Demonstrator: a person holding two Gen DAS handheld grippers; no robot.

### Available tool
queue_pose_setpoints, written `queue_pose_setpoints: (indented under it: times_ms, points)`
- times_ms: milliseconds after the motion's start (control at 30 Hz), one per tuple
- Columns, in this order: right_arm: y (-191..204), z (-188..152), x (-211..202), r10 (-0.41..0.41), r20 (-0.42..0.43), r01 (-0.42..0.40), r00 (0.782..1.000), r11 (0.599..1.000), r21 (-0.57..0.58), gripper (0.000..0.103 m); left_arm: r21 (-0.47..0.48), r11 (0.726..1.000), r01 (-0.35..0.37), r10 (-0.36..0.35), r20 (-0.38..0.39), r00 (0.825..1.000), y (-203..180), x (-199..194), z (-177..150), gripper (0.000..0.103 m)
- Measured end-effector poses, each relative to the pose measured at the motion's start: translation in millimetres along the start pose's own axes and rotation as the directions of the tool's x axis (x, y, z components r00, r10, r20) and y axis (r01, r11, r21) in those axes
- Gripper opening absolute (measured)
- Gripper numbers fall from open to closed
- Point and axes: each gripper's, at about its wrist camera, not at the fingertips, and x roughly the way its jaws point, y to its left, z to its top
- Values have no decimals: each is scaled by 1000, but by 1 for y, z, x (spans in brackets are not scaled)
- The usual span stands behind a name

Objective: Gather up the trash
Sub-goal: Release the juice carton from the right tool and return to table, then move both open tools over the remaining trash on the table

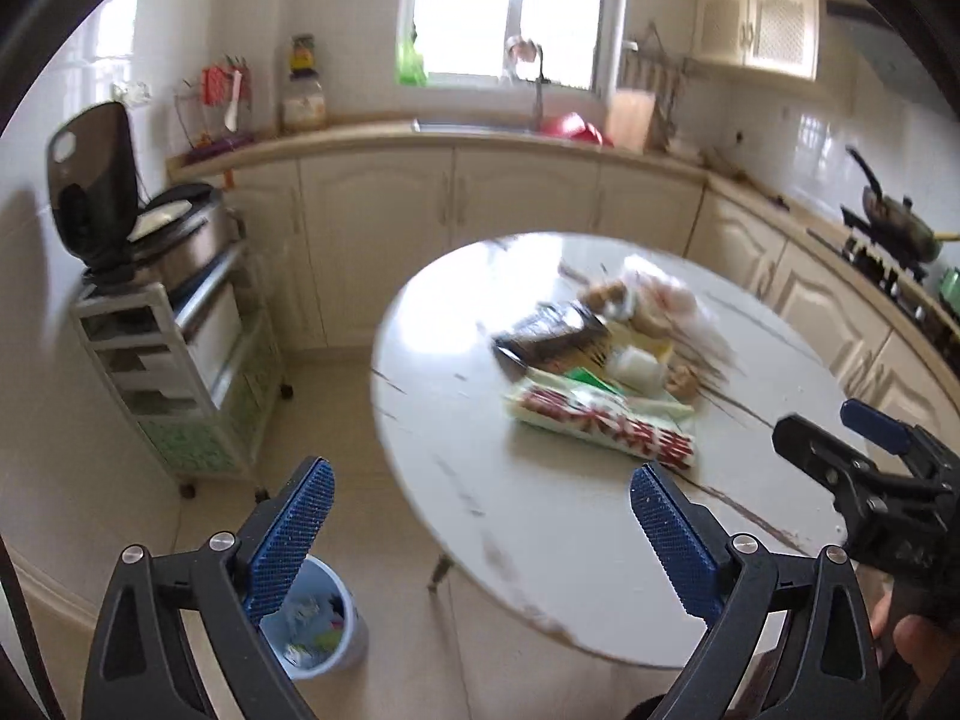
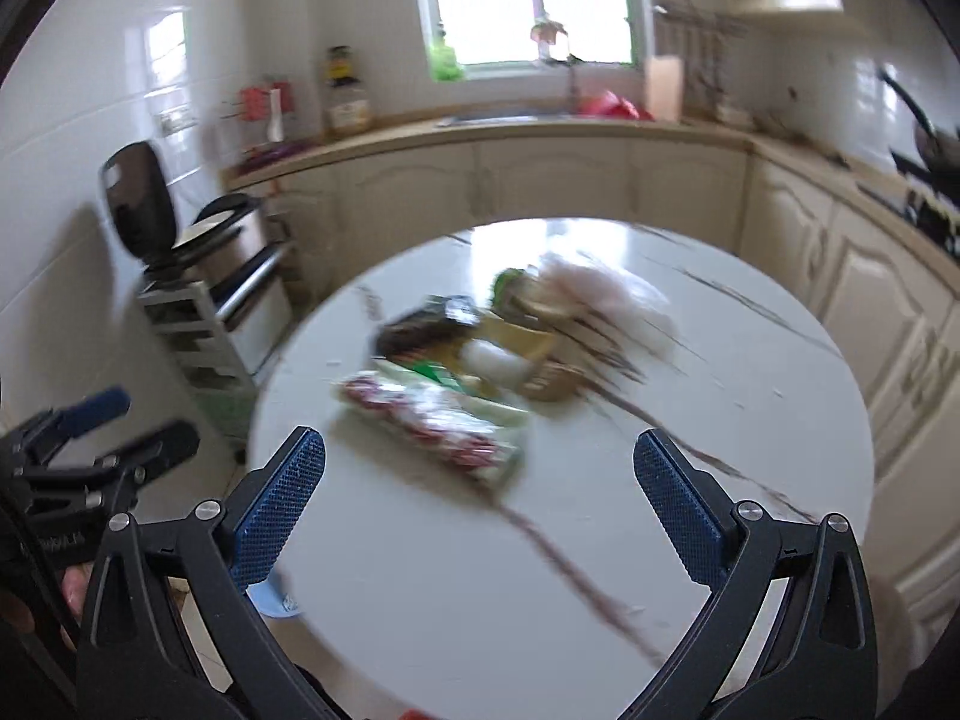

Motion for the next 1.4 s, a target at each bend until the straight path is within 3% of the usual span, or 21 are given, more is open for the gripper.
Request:
queue_pose_setpoints:
  times_ms: [300,467,600,733,900,1100,1233,1333,1400]
  points:
    - [-57,9,50,-40,-94,42,995,999,19,103,-67,997,-35,25,-152,988,-36,89,41,97]
    - [-84,6,54,-34,-84,38,996,998,50,103,-188,981,-38,-7,-237,971,-51,156,58,97]
    - [-104,4,51,-28,-83,35,996,996,85,103,-157,981,-111,65,-275,959,-70,202,66,97]
    - [-111,4,51,-23,-83,30,996,996,82,103,-106,987,-120,84,-300,950,-83,233,67,97]
    - [-108,4,59,1,-104,6,995,997,73,103,-48,997,-67,50,-300,952,-74,242,64,103]
    - [-95,5,65,30,-114,-23,993,998,64,103,-29,999,-43,32,-314,949,-23,221,54,103]
    - [-78,9,73,31,-122,-27,992,999,35,103,-109,994,-11,-24,-315,949,6,206,53,98]
    - [-64,13,86,40,-145,-38,989,999,18,103,-162,986,36,-86,-312,946,6,204,57,99]
    - [-58,15,92,39,-155,-38,987,999,8,103,-155,988,24,-72,-307,949,-1,208,60,98]
